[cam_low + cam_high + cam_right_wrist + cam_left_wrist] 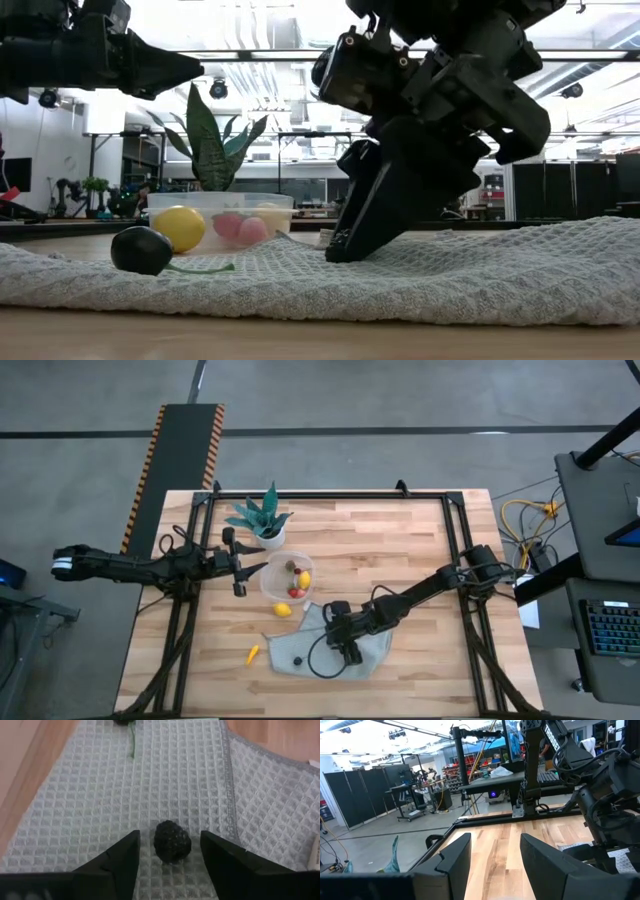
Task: Pick and placing Produce into tupperware
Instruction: Put the blackberry into the container
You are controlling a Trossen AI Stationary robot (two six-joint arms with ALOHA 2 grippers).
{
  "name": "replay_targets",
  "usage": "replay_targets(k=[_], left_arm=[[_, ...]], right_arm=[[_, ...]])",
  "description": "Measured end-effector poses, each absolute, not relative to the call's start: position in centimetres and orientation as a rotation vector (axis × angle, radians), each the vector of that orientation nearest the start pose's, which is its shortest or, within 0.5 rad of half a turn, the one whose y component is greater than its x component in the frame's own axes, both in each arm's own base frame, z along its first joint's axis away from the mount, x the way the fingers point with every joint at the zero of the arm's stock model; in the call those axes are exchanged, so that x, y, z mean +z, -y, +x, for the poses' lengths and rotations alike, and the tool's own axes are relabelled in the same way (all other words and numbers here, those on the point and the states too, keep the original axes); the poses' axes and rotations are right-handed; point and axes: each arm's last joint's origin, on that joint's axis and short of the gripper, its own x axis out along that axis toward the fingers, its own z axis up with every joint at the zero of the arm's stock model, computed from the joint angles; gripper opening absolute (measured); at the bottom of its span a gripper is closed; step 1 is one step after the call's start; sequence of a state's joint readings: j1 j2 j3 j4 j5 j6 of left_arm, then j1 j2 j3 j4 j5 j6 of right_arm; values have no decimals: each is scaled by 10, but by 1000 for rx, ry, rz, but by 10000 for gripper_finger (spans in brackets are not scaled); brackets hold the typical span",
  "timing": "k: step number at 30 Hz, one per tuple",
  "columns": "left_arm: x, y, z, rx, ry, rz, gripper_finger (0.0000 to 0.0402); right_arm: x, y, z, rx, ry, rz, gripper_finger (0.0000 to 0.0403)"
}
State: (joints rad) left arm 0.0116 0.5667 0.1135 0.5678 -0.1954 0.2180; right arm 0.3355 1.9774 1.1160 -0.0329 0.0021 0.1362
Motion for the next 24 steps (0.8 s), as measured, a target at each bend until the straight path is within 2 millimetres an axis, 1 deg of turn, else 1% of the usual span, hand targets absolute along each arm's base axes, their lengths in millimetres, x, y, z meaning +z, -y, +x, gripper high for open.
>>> replay_targets(k=[11,21,24], left_arm=[[203,-7,139,218,92,206,157],[203,-7,139,218,92,206,157],[203,-7,139,218,92,206,157]], right_arm=[[124,-128,369,245,-897,-23,159],[121,-128,367,231,-909,-10,88],[121,-128,367,230,-909,-8,78]])
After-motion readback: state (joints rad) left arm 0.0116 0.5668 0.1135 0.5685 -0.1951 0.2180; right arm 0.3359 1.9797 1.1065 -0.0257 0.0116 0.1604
